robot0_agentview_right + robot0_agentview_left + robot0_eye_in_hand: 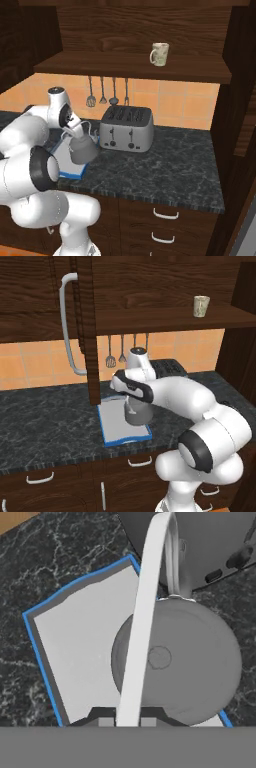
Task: Pick the kettle from the counter and place it on the tray. Then pick the mug from the cabinet and place it on the tray. Then close the cabinet doors.
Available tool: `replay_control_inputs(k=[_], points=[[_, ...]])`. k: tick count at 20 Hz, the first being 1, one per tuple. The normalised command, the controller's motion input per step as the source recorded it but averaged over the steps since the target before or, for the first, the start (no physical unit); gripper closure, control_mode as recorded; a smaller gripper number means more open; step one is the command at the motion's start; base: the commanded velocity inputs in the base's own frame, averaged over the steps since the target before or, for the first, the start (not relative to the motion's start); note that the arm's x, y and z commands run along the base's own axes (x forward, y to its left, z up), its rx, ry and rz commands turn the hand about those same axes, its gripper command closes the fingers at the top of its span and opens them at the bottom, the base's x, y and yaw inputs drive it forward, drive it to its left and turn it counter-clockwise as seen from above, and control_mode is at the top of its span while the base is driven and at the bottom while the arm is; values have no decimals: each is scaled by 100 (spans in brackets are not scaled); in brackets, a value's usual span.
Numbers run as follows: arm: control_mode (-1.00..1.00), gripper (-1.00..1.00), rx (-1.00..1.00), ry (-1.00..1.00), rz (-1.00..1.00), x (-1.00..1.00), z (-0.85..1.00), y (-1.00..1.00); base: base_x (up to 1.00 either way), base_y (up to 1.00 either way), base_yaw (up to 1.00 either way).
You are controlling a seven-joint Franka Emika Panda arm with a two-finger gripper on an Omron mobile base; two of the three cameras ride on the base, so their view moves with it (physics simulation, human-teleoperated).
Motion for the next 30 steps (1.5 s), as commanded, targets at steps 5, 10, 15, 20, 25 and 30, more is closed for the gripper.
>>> replay_control_inputs(k=[5, 10, 15, 20, 25, 30], points=[[-100, 100, 0, 2, -3, 42, 0, 45, 0, 0, 0], [-100, 100, 2, 0, -3, 18, 0, 39, 0, 0, 0], [-100, 100, 5, -1, -3, 0, 1, 19, 0, 0, 0], [-100, 100, 3, -2, 0, 3, 0, 1, 0, 0, 0], [-100, 100, 0, 0, 0, 3, 0, 0, 0, 0, 0], [-100, 100, 0, 0, -13, -9, 2, 0, 0, 0, 0]])
